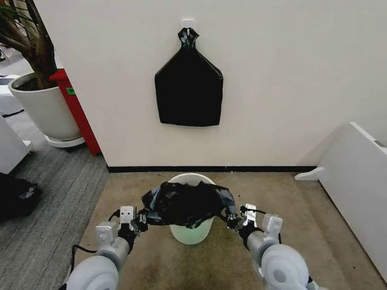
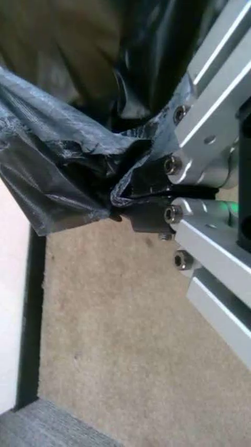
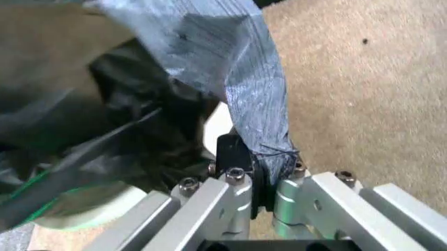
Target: Place the garbage bag over the trash bin.
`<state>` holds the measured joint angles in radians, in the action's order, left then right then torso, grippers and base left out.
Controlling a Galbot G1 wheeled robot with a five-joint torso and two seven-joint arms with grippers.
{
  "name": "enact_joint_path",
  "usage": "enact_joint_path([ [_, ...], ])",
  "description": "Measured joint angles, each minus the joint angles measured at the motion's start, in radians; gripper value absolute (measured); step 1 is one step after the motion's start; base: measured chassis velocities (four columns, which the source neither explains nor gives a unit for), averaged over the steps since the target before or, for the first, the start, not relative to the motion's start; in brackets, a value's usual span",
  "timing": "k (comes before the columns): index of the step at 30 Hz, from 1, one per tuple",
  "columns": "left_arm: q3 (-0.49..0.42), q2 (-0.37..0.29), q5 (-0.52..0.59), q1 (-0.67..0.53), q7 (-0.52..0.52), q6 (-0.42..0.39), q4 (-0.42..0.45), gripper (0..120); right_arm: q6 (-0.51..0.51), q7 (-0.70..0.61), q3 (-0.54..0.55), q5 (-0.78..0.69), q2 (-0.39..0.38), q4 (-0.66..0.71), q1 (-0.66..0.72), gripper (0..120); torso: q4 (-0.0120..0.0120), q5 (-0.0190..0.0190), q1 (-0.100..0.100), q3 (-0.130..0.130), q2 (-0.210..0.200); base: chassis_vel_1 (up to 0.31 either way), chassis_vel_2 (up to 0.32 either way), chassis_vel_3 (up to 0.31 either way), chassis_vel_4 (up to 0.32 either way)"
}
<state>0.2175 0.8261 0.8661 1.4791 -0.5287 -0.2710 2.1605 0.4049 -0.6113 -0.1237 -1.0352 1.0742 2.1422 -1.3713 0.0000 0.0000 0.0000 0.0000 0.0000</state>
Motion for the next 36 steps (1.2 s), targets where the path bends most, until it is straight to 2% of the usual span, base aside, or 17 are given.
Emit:
enact_joint_path([
  [4,-0.015,0.026,-0.034,-0.010,0.022,0.009,-0.052,0,0.008,-0.003,-0.002,0.028,0.004,-0.005,-0.028,0,0.0000,0.0000,0.000,0.000,0.000,0.000,0.000,0.000,0.000],
  [11,-0.031,0.042,-0.082,-0.024,0.064,0.024,-0.094,0,0.007,0.005,-0.022,0.060,0.008,-0.051,-0.049,0,-0.0001,0.0001,0.000,0.000,0.000,0.000,0.000,0.000,0.000],
  [16,-0.080,0.050,-0.142,-0.047,0.095,0.042,-0.139,0,-0.004,0.050,-0.015,0.089,0.030,-0.130,-0.015,0,0.0001,0.0001,0.000,0.000,0.000,0.000,0.000,0.000,0.000],
  [21,-0.116,0.067,-0.154,-0.069,0.100,0.047,-0.166,0,-0.041,0.107,-0.009,0.157,0.046,-0.200,0.021,0,0.0000,0.0001,0.000,0.000,0.000,0.000,0.000,0.000,0.000],
  [25,-0.134,0.083,-0.164,-0.085,0.106,0.054,-0.196,0,-0.097,0.181,-0.004,0.217,0.047,-0.259,0.043,0,0.0000,-0.0001,0.000,0.000,0.000,0.000,0.000,0.000,0.000],
  [29,-0.135,0.094,-0.173,-0.097,0.114,0.063,-0.224,0,-0.200,0.302,0.005,0.341,0.057,-0.358,0.057,0,0.0001,0.0001,0.000,0.000,0.000,0.000,0.000,0.000,0.000],
  [36,-0.124,0.115,-0.175,-0.131,0.117,0.068,-0.249,0,-0.283,0.375,0.002,0.418,0.072,-0.428,0.088,0,0.0000,0.0000,0.000,0.000,0.000,0.000,0.000,0.000,0.000],
])
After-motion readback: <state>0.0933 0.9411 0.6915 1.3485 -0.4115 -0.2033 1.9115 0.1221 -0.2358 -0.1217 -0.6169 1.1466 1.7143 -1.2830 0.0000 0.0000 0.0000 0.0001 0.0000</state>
